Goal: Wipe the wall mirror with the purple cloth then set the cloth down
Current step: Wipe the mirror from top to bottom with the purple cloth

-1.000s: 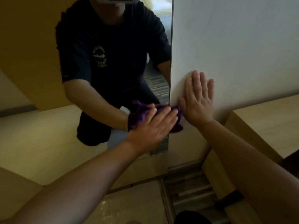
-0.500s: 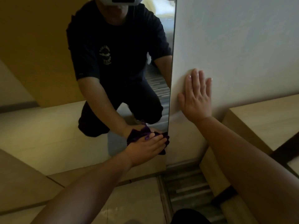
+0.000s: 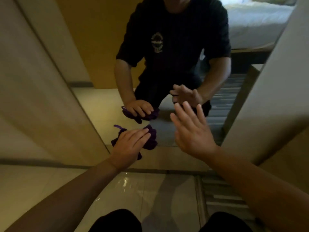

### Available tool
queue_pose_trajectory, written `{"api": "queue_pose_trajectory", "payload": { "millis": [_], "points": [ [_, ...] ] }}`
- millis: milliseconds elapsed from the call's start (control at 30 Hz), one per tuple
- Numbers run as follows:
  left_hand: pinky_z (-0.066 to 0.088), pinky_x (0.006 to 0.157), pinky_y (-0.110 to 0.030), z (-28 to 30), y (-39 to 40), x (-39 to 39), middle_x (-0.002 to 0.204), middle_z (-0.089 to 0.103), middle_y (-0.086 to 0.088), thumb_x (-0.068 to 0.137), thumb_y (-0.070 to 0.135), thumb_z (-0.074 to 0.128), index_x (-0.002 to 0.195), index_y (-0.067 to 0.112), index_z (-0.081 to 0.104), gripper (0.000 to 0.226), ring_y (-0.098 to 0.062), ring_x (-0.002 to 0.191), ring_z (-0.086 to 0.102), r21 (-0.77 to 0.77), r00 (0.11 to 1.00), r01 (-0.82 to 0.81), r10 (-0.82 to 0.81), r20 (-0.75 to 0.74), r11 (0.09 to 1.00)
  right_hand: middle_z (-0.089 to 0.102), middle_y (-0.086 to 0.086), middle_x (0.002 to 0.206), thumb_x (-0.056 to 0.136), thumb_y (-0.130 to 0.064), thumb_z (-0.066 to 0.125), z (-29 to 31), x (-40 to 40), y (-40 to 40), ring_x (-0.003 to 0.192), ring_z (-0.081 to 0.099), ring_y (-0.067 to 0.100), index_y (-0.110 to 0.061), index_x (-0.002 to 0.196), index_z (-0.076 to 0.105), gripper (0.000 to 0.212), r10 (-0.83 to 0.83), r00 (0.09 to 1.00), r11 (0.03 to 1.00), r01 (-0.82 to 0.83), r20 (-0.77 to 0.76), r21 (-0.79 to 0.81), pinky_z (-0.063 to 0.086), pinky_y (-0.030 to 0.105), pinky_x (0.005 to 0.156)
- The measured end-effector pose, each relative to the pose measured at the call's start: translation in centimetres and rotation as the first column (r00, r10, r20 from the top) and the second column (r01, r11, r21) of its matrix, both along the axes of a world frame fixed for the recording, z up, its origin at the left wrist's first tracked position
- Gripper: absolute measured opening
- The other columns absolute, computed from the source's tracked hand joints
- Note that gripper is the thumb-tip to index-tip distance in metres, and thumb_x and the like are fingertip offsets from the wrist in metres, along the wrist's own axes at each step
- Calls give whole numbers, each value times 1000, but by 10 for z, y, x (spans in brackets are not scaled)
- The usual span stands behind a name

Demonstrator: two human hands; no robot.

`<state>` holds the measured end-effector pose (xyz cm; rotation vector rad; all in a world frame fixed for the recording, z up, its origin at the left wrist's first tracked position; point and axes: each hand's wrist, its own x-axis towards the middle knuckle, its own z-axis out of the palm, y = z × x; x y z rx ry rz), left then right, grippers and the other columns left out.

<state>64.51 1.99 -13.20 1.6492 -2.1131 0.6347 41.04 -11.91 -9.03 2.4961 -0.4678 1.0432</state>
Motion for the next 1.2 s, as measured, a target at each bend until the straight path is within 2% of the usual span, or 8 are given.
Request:
{"api": "queue_pose_trajectory", "payload": {
  "millis": [100, 367, 600, 767, 867, 1000, 1067, 1200],
  "points": [
    [45, 94, -47, -4, 23, 38, 135, 59, -12, 91, 3, 45, 134, 10, 49, 43, -31, 120, 54, -19, 998, -66, 66, 23, 998, 30, 17, 157, 102, -24, 44, -15, 43, 5, 147, 26, 35, -7, 145, 42, 46, 75, 992, 985, -90, -106, -145, 13, 60, 120],
    [42, 103, -44, 1, 22, 113, 145, 52, -6, 101, 6, 46, 139, 13, 49, 39, -28, 133, 50, -143, 925, 91, -31, 378, 986, 6, 19, 165, 103, -25, 35, -24, 86, -17, 152, 6, 38, -5, 156, 16, 60, -149, 923, 918, -5, -355, -397, -5, 60, 121],
    [10, 120, -49, -48, -12, 143, 163, 18, -6, 101, 14, 46, 152, 15, 31, 53, -27, 150, 16, -84, 828, 179, -104, 551, 980, 19, 15, 163, 102, -25, 39, -24, 86, -32, 150, 18, 33, -7, 155, 28, 58, -169, 933, 864, -16, -319, -503, 2, 55, 123],
    [4, 120, -51, -99, -13, 153, 164, 9, -11, 103, 14, 31, 150, 15, 34, 48, -31, 151, 4, -136, 824, 154, -51, 564, 979, 4, 11, 166, 97, -25, 45, -31, 96, -44, 154, 7, 26, -8, 158, 15, 70, -38, 968, 904, -72, -247, -422, 20, 51, 119],
    [-1, 122, -51, -133, -1, 159, 163, 17, -7, 95, 15, 38, 150, 14, 33, 55, -29, 151, 7, -73, 812, 144, -76, 579, 987, 2, 11, 167, 93, -29, 55, -29, 98, -46, 154, 3, 26, -8, 158, 16, 79, -90, 969, 875, -33, -229, -482, 12, 49, 122],
    [8, 119, -50, -142, 10, 141, 163, 14, -7, 91, 13, 35, 147, 12, 35, 56, -29, 151, 3, 9, 900, 66, -64, 432, 998, 11, 13, 165, 97, -33, 49, -25, 91, -33, 152, 11, 30, -8, 155, 29, 67, -157, 950, 839, -16, -269, -544, 12, 53, 122],
    [21, 116, -52, -141, 22, 128, 161, 15, -11, 89, 9, 34, 143, 10, 43, 55, -33, 149, 15, 90, 934, 52, -81, 347, 995, 13, 13, 164, 101, -31, 41, -23, 87, -29, 151, 14, 32, -8, 156, 27, 61, -190, 935, 834, -8, -300, -551, 6, 53, 124],
    [52, 93, -48, -122, 44, 105, 144, 52, -10, 90, 4, 39, 138, 10, 50, 49, -29, 130, 46, 118, 976, 87, -109, 190, 989, 17, 14, 164, 104, -28, 28, -16, 83, -26, 151, 16, 33, -9, 156, 28, 55, -269, 886, 847, 32, -377, -530, -5, 53, 123]
  ]
}}
